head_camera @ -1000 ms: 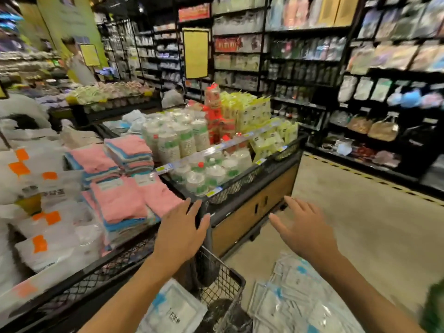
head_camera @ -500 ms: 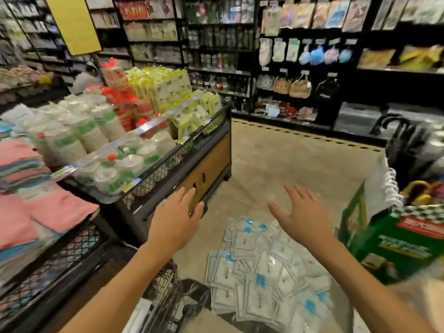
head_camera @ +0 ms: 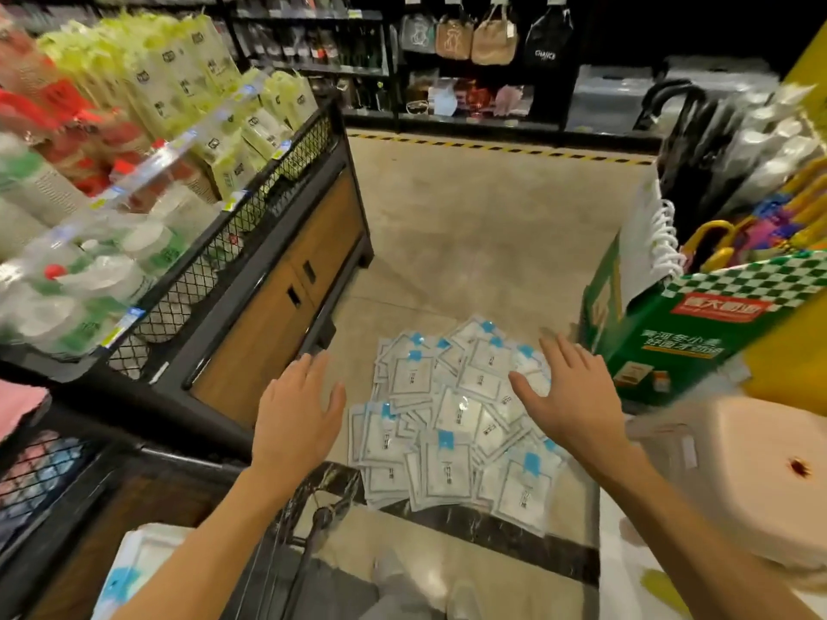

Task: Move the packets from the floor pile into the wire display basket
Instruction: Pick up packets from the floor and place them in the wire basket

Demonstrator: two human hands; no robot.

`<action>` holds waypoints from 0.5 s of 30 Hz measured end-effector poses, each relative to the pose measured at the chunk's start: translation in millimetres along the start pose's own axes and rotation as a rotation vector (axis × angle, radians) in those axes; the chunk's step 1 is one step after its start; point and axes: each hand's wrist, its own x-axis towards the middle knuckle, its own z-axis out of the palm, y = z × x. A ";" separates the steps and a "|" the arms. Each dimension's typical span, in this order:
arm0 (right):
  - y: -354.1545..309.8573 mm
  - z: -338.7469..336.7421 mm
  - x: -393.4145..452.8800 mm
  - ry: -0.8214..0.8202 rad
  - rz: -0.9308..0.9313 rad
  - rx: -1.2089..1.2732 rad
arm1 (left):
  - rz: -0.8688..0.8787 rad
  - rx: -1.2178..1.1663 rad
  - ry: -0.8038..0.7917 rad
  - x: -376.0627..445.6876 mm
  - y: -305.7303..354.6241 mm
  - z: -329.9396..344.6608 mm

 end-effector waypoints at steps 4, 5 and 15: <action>13.9 32.3 5.4 0.011 0.078 -0.006 | -0.007 -0.014 -0.073 18.7 -8.2 40.1; 15.5 41.3 7.5 0.001 0.095 -0.008 | -0.005 -0.018 -0.088 23.8 -12.2 52.8; 18.6 167.0 41.4 -0.078 0.191 0.004 | -0.004 0.045 -0.266 83.5 -60.0 206.9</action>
